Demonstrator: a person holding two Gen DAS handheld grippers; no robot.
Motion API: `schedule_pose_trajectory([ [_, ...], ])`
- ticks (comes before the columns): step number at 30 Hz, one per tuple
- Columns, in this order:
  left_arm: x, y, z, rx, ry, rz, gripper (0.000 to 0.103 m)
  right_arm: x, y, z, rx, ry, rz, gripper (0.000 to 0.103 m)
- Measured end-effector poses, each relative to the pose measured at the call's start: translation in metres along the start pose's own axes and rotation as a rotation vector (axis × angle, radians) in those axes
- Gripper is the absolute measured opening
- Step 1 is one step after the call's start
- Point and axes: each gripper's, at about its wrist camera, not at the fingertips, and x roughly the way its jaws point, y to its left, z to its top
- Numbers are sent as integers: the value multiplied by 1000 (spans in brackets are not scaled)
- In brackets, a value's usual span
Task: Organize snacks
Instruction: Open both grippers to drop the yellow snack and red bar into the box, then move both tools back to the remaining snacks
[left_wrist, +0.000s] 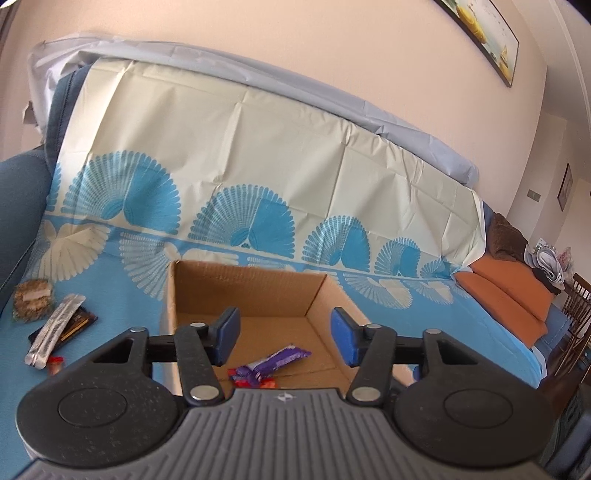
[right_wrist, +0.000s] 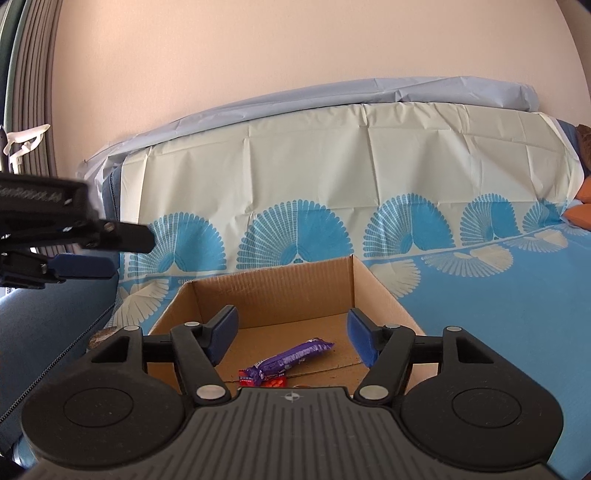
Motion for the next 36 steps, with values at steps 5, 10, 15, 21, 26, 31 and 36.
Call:
schedule_pose_trajectory([
  [5, -16, 38, -24, -53, 57, 30, 37, 3, 7, -2, -27, 21, -23, 65],
  [10, -38, 75, -42, -84, 81, 73, 31, -2, 18, -2, -47, 25, -38, 61],
  [15, -66, 104, -49, -69, 79, 104, 31, -12, 36, -1, -82, 14, -35, 49],
  [21, -89, 128, -47, 112, 30, 169, 31, -12, 55, 2, -124, 30, -5, 30],
  [26, -101, 151, -39, 185, -23, 189, 31, -11, 75, 2, -162, 40, 12, 29],
  [31, -92, 168, -39, 181, -23, 182, 31, -12, 93, 1, -209, 41, 32, 29],
  [36, -73, 191, -50, 110, 9, 172, 31, -11, 110, -4, -264, 34, 44, 29],
])
